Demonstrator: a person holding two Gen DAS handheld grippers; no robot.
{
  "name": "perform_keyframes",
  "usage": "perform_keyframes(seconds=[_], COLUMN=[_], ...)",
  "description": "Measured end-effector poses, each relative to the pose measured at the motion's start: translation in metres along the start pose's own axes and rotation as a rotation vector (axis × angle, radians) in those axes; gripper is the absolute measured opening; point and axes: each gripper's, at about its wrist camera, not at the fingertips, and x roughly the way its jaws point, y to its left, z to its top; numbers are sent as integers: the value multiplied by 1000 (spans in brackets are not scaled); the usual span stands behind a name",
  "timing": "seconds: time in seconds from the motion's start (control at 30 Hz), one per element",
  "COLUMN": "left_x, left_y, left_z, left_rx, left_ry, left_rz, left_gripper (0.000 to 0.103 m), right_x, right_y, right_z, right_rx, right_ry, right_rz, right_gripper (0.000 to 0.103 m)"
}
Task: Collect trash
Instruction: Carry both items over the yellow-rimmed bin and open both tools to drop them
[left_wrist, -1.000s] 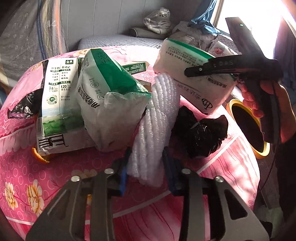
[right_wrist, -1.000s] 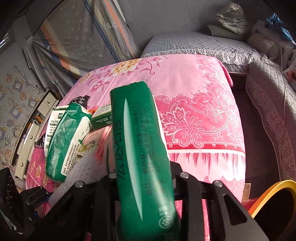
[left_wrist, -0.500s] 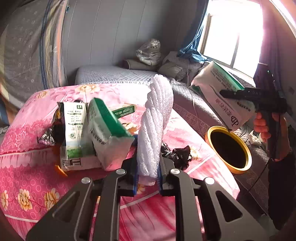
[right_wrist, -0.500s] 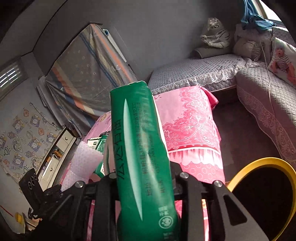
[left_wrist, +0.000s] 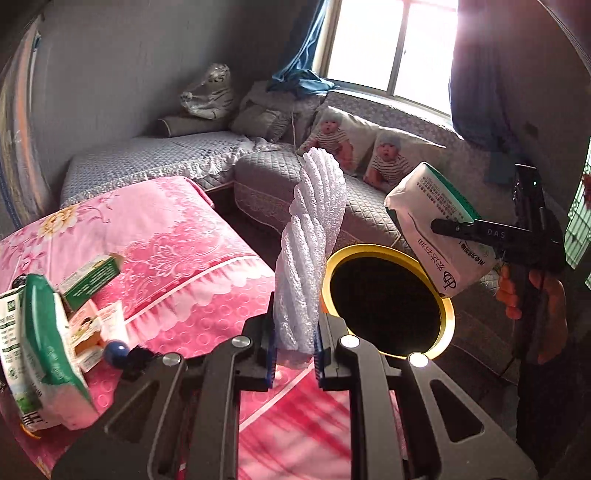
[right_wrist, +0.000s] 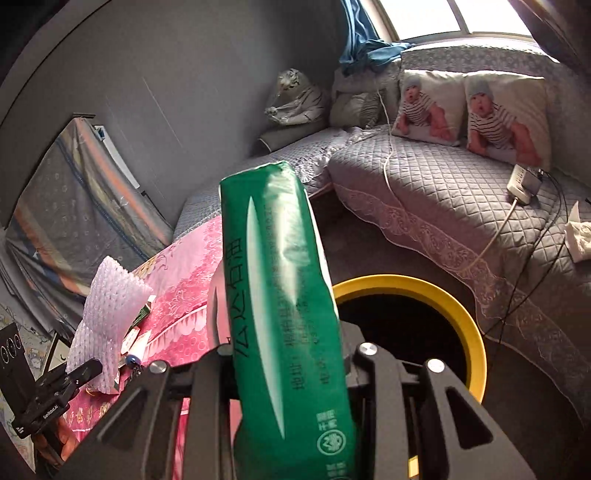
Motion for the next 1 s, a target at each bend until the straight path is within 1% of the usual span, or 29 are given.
perform_keyframes(seconds=[0.1, 0.17, 0.27, 0.33, 0.4, 0.57, 0.67, 0.7, 0.73, 0.77, 0.8, 0.83, 0.93, 1.0], left_x=[37, 55, 82, 98, 109, 132, 138, 139, 139, 138, 136, 134, 129, 121], left_y=[-27, -40, -56, -62, -65, -72, -77, -77, -77, -76, -75, -73, -65, -60], left_z=[8, 11, 14, 15, 15, 17, 19, 20, 20, 20, 20, 20, 19, 18], left_rx=[28, 31, 33, 33, 17, 0, -3, -11, -21, -27, -33, -38, -63, -83], left_ry=[36, 62, 96, 111, 130, 164, 158, 157, 155, 149, 136, 121, 115, 99], left_rz=[-33, -52, -74, -84, -97, -110, -117, -122, -133, -129, -110, -95, -96, -93], left_gripper=[14, 14, 14, 14, 14, 14, 16, 20, 25, 46, 71, 75, 76, 84], right_x=[3, 7, 16, 21, 26, 36, 36, 35, 34, 32, 28, 25, 16, 7], right_y=[-23, -36, -53, -60, -67, -81, -83, -82, -82, -81, -80, -80, -82, -84], right_z=[-10, -17, -19, -21, -23, -25, -24, -23, -23, -22, -21, -19, -15, -15], right_rx=[38, 69, 121, 144, 159, 191, 195, 193, 185, 179, 179, 178, 178, 189], right_ry=[1, 6, 26, 33, 39, 59, 53, 50, 42, 30, 16, 4, -34, -63], right_rz=[-49, -76, -84, -105, -138, -152, -153, -161, -177, -195, -211, -220, -255, -265], right_gripper=[26, 26, 26, 27, 27, 27, 32, 37, 48, 54, 65, 66, 66, 66])
